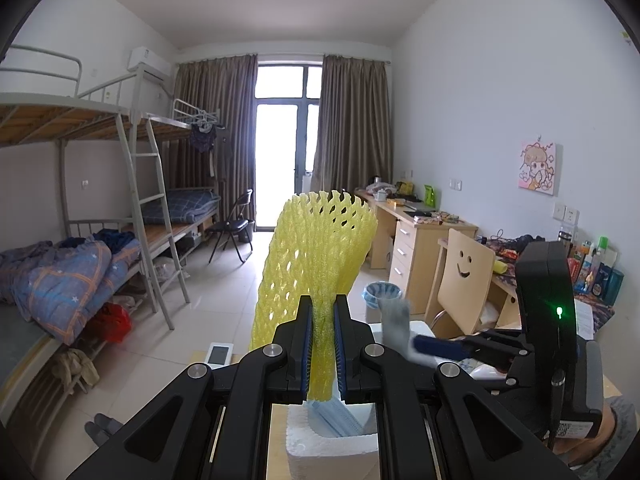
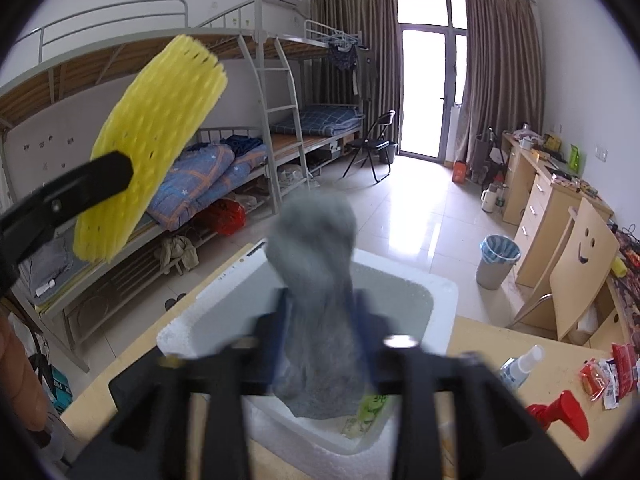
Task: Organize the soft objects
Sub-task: 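Lower the grey sock into the foam box and open the right tool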
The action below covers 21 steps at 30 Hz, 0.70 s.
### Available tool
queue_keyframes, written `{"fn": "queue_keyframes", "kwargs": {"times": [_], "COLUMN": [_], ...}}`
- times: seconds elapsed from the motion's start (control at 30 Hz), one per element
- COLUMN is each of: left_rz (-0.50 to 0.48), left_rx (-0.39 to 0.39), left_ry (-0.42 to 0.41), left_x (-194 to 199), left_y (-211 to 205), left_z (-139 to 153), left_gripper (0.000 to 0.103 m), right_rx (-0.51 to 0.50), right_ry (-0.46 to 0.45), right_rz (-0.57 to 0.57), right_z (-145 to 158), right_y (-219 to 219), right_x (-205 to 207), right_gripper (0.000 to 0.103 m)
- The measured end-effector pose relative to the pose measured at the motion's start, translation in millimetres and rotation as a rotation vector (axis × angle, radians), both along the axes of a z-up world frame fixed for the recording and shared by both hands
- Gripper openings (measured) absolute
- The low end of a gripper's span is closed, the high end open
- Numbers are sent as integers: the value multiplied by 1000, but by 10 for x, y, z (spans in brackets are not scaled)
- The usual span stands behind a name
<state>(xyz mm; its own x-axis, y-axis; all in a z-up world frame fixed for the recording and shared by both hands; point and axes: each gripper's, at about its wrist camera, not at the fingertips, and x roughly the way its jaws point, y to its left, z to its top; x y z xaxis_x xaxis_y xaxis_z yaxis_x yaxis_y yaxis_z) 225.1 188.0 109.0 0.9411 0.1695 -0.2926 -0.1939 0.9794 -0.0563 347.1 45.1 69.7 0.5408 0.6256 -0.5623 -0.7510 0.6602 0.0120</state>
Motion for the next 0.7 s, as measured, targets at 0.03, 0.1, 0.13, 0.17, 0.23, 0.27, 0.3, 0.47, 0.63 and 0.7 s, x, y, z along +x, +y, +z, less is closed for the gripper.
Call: {"fn": "queue_keyframes", "kwargs": {"times": [0.03, 0.1, 0.13, 0.17, 0.23, 0.27, 0.3, 0.47, 0.63, 0.7], "left_rz": [-1, 4, 5, 5, 6, 4, 6, -1, -26, -43], "left_rx": [-3, -4, -5, -5, -5, -5, -5, -6, -1, 6], "left_ry": [0, -4, -5, -6, -6, -5, -5, 4, 22, 33], "left_x": [-3, -24, -27, -30, -33, -35, -37, -15, 38, 66], "left_y": [5, 22, 27, 29, 34, 35, 36, 13, -45, -100], "left_z": [3, 8, 11, 14, 16, 15, 15, 6, -32, -58], "left_gripper": [11, 10, 11, 10, 10, 11, 11, 11, 11, 11], "right_rx": [-4, -1, -5, -12, -11, -8, -5, 25, 48, 54], "right_ry": [-7, -29, -25, -21, -16, -16, -17, -28, -56, -65], "right_rz": [-9, -16, -8, -10, -8, -7, -10, -22, -39, -47], "right_z": [-9, -6, -10, -19, -14, -3, 8, 103, 206, 236], "right_y": [-9, -22, -30, -27, -41, -57, -67, -190, -348, -414], "right_x": [-22, -45, -39, -34, -28, -32, -37, -74, -162, -204], "right_gripper": [72, 74, 74, 74, 74, 74, 74, 74, 74, 74]}}
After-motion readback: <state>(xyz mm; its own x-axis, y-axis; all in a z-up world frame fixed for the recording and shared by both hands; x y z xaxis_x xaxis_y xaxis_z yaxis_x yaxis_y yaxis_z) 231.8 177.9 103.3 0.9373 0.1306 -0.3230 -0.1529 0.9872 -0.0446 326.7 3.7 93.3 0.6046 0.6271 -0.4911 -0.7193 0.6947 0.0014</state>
